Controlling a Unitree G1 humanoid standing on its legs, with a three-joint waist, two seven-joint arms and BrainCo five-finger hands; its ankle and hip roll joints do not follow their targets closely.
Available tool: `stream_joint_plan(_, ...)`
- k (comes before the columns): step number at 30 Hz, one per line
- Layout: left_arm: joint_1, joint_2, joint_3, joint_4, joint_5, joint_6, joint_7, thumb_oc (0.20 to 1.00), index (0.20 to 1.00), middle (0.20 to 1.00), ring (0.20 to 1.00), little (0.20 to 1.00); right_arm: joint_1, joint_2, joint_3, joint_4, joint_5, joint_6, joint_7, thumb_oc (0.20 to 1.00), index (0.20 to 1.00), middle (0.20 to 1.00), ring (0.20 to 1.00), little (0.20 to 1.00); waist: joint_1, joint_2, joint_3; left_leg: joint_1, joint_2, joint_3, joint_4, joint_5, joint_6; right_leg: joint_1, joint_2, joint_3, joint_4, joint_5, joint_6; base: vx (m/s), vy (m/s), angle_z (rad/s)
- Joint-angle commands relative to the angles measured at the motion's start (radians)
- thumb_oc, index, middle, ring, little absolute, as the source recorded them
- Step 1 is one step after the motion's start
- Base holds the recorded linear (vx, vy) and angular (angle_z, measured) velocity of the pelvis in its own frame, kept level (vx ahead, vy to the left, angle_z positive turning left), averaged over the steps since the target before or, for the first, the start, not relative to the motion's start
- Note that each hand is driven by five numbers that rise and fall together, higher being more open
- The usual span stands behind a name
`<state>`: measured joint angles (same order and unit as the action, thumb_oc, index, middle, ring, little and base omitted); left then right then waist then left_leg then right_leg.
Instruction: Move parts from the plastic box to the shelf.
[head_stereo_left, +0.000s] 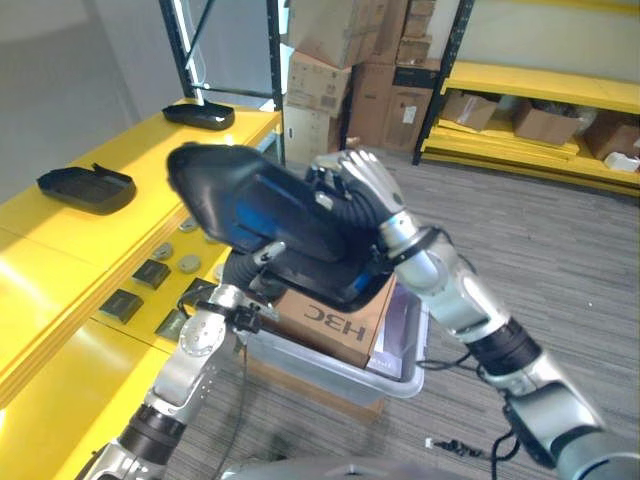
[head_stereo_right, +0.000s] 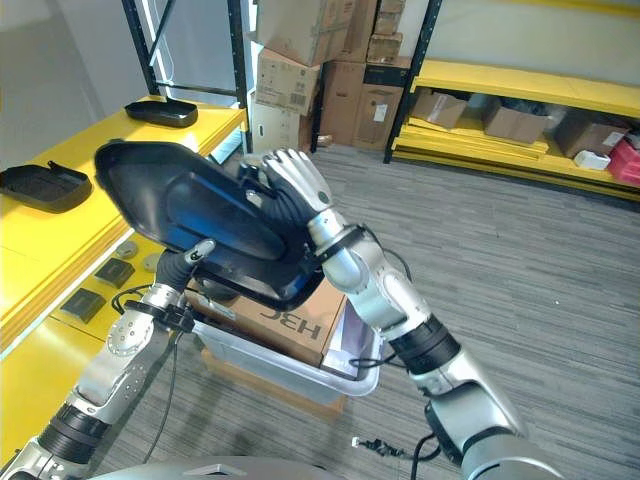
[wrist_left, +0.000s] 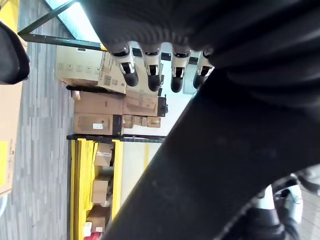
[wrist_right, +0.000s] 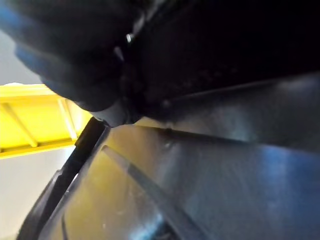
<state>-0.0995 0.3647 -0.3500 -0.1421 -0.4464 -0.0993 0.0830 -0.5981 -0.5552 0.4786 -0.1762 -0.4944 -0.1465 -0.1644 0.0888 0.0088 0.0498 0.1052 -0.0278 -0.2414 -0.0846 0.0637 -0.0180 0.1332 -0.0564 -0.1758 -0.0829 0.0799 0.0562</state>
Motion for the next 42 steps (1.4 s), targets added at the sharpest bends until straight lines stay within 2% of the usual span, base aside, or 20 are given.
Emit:
stream_joint_plan(1, -0.110, -0.009, -0.018, 0.050, 0.037, -0.037, 0.002, 0.325, 0.325, 0.325, 0.325, 0.325, -0.081, 0.047, 0.098, -0.133, 0.107, -0.117, 0.082, 0.200, 0.200, 0.200, 0.200, 0.200, 0.009, -0.037, -0.086, -0.045, 0.029, 0.053, 0.002, -0.039, -0.015, 0.027, -0.081, -0.014, 0.043, -0.132, 0.075, 0.00, 0.000, 0.00)
stream_joint_plan(2, -0.116, -0.015, -0.017, 0.051, 0.025, -0.039, 0.007, 0.200, 0.200, 0.200, 0.200, 0.200, -0.086, 0.054, 0.111, -0.139, 0.122, -0.116, 0.094, 0.200, 0.200, 0.200, 0.200, 0.200, 0.008, -0.037, -0.085, -0.045, 0.029, 0.053, 0.003, -0.039, -0.016, 0.027, -0.081, -0.015, 0.044, -0.132, 0.075, 0.01, -0.003, 0.03)
stream_joint_plan(8, -0.143, -0.082, 0.005, 0.068, -0.081, -0.077, 0.098, 0.200, 0.200, 0.200, 0.200, 0.200, -0.022, 0.125, 0.159, -0.143, 0.226, -0.109, 0.111, 0.200, 0.200, 0.200, 0.200, 0.200, 0.000, -0.032, -0.070, -0.047, 0.029, 0.055, 0.001, -0.037, -0.017, 0.022, -0.082, -0.014, 0.048, -0.132, 0.073, 0.00, 0.000, 0.01)
stream_joint_plan(12, -0.152, -0.105, 0.068, 0.060, -0.040, -0.130, 0.195, 0.200, 0.200, 0.200, 0.200, 0.200, 0.085, 0.146, 0.156, -0.144, 0.261, -0.109, 0.087, 0.200, 0.200, 0.200, 0.200, 0.200, -0.016, -0.027, -0.056, -0.049, 0.032, 0.059, 0.001, -0.035, -0.020, 0.012, -0.079, -0.007, 0.057, -0.138, 0.070, 0.00, -0.005, -0.03)
stream_joint_plan(18, -0.169, -0.117, 0.117, 0.060, 0.014, -0.187, 0.276, 0.200, 0.200, 0.200, 0.200, 0.200, 0.175, 0.143, 0.127, -0.153, 0.298, -0.127, 0.037, 0.200, 0.200, 0.200, 0.200, 0.200, -0.039, -0.024, -0.044, -0.052, 0.037, 0.063, 0.001, -0.035, -0.024, 0.002, -0.073, 0.002, 0.068, -0.148, 0.067, 0.00, -0.015, -0.02)
stream_joint_plan(19, -0.164, -0.111, 0.141, 0.061, 0.058, -0.200, 0.308, 0.200, 0.200, 0.200, 0.200, 0.200, 0.223, 0.145, 0.100, -0.160, 0.357, -0.143, 0.022, 0.856, 0.856, 0.856, 0.856, 0.856, -0.047, -0.022, -0.040, -0.053, 0.040, 0.067, 0.002, -0.036, -0.025, -0.002, -0.072, 0.005, 0.074, -0.150, 0.067, 0.00, 0.000, 0.00)
stream_joint_plan(20, -0.164, -0.111, 0.141, 0.061, 0.058, -0.200, 0.308, 0.200, 0.200, 0.200, 0.200, 0.200, 0.223, 0.145, 0.100, -0.160, 0.357, -0.143, 0.022, 1.000, 1.000, 1.000, 1.000, 1.000, -0.047, -0.022, -0.041, -0.053, 0.040, 0.067, 0.002, -0.036, -0.025, -0.002, -0.072, 0.005, 0.074, -0.151, 0.067, 0.00, 0.000, 0.00)
stream_joint_plan(23, -0.151, -0.097, 0.171, 0.063, 0.131, -0.200, 0.340, 0.200, 0.200, 0.200, 0.200, 0.200, 0.278, 0.153, 0.047, -0.160, 0.424, -0.156, -0.001, 1.000, 1.000, 1.000, 1.000, 1.000, -0.055, -0.017, -0.037, -0.052, 0.045, 0.073, 0.002, -0.037, -0.027, -0.005, -0.072, 0.008, 0.075, -0.150, 0.066, 0.01, -0.019, -0.06)
stream_joint_plan(24, -0.104, -0.054, 0.233, 0.045, 0.248, -0.195, 0.376, 0.200, 0.200, 0.200, 0.200, 0.200, 0.380, 0.147, -0.084, -0.174, 0.489, -0.183, -0.049, 1.000, 1.000, 1.000, 1.000, 1.000, -0.065, -0.011, -0.039, -0.051, 0.048, 0.083, 0.002, -0.040, -0.028, -0.007, -0.069, 0.013, 0.070, -0.150, 0.067, 0.02, -0.029, -0.13)
stream_joint_plan(26, -0.067, -0.025, 0.275, 0.039, 0.330, -0.186, 0.396, 0.200, 0.200, 0.200, 0.200, 0.200, 0.460, 0.146, -0.186, -0.156, 0.518, -0.194, -0.084, 1.000, 1.000, 1.000, 1.000, 1.000, -0.073, -0.006, -0.041, -0.050, 0.050, 0.090, 0.001, -0.042, -0.029, -0.009, -0.068, 0.018, 0.067, -0.150, 0.067, 0.02, -0.016, -0.14)
stream_joint_plan(27, -0.066, -0.025, 0.273, 0.038, 0.331, -0.185, 0.397, 0.200, 0.200, 0.200, 0.200, 0.200, 0.462, 0.146, -0.187, -0.157, 0.518, -0.194, -0.083, 1.000, 1.000, 1.000, 1.000, 1.000, -0.071, -0.006, -0.042, -0.049, 0.050, 0.091, 0.001, -0.042, -0.029, -0.009, -0.068, 0.018, 0.067, -0.150, 0.067, 0.04, -0.027, -0.15)
stream_joint_plan(28, -0.017, 0.020, 0.337, 0.035, 0.444, -0.177, 0.406, 0.200, 0.200, 0.200, 0.200, 0.200, 0.575, 0.137, -0.322, -0.098, 0.518, -0.199, -0.112, 1.000, 1.000, 1.000, 1.000, 1.000, -0.082, -0.001, -0.042, -0.045, 0.053, 0.098, 0.000, -0.044, -0.032, -0.007, -0.065, 0.021, 0.066, -0.152, 0.066, 0.05, -0.038, -0.13)
stream_joint_plan(29, 0.013, 0.036, 0.375, 0.030, 0.482, -0.188, 0.399, 0.200, 0.200, 0.200, 0.200, 0.200, 0.631, 0.109, -0.396, -0.029, 0.460, -0.190, -0.136, 1.000, 1.000, 1.000, 1.000, 1.000, -0.088, 0.001, -0.043, -0.046, 0.055, 0.098, -0.001, -0.045, -0.034, -0.007, -0.064, 0.021, 0.064, -0.152, 0.065, 0.06, -0.048, -0.01)
stream_joint_plan(31, 0.043, 0.045, 0.410, 0.032, 0.498, -0.194, 0.397, 0.200, 0.200, 0.200, 0.200, 0.200, 0.690, 0.099, -0.458, 0.109, 0.446, -0.172, -0.154, 1.000, 1.000, 1.000, 1.000, 1.000, -0.091, 0.001, -0.045, -0.045, 0.056, 0.097, -0.002, -0.047, -0.035, -0.005, -0.063, 0.020, 0.062, -0.153, 0.065, 0.03, -0.038, -0.03)
stream_joint_plan(36, 0.086, 0.076, 0.472, 0.009, 0.520, -0.205, 0.366, 0.200, 0.200, 0.200, 0.200, 0.200, 0.753, 0.083, -0.443, 0.378, 0.424, -0.113, -0.102, 1.000, 1.000, 1.000, 1.000, 1.000, -0.080, -0.002, -0.036, -0.052, 0.059, 0.089, 0.000, -0.042, -0.041, -0.006, -0.059, 0.018, 0.063, -0.155, 0.060, 0.01, -0.050, -0.01)
stream_joint_plan(39, 0.114, 0.063, 0.495, -0.011, 0.483, -0.231, 0.350, 0.200, 0.200, 0.200, 0.200, 0.200, 0.756, 0.121, -0.416, 0.621, 0.426, -0.078, -0.106, 1.000, 1.000, 1.000, 1.000, 1.000, -0.066, -0.002, -0.031, -0.047, 0.062, 0.076, 0.001, -0.048, -0.045, 0.009, -0.054, 0.007, 0.058, -0.166, 0.057, 0.01, -0.061, 0.06)
stream_joint_plan(41, 0.136, 0.062, 0.514, -0.031, 0.463, -0.251, 0.328, 0.200, 0.200, 0.200, 0.200, 0.200, 0.742, 0.126, -0.337, 0.781, 0.311, -0.043, -0.090, 1.000, 1.000, 1.000, 1.000, 1.000, -0.049, 0.001, -0.023, -0.054, 0.064, 0.053, 0.003, -0.041, -0.054, 0.016, -0.048, -0.011, 0.056, -0.171, 0.051, 0.02, -0.090, 0.12)
stream_joint_plan(42, 0.144, 0.058, 0.521, -0.038, 0.462, -0.256, 0.330, 0.200, 0.200, 0.200, 0.200, 0.200, 0.747, 0.149, -0.335, 0.838, 0.338, -0.039, -0.084, 1.000, 1.000, 1.000, 1.000, 1.000, -0.043, 0.003, -0.018, -0.056, 0.064, 0.047, 0.004, -0.039, -0.056, 0.019, -0.046, -0.017, 0.055, -0.174, 0.049, 0.02, -0.113, 0.37)
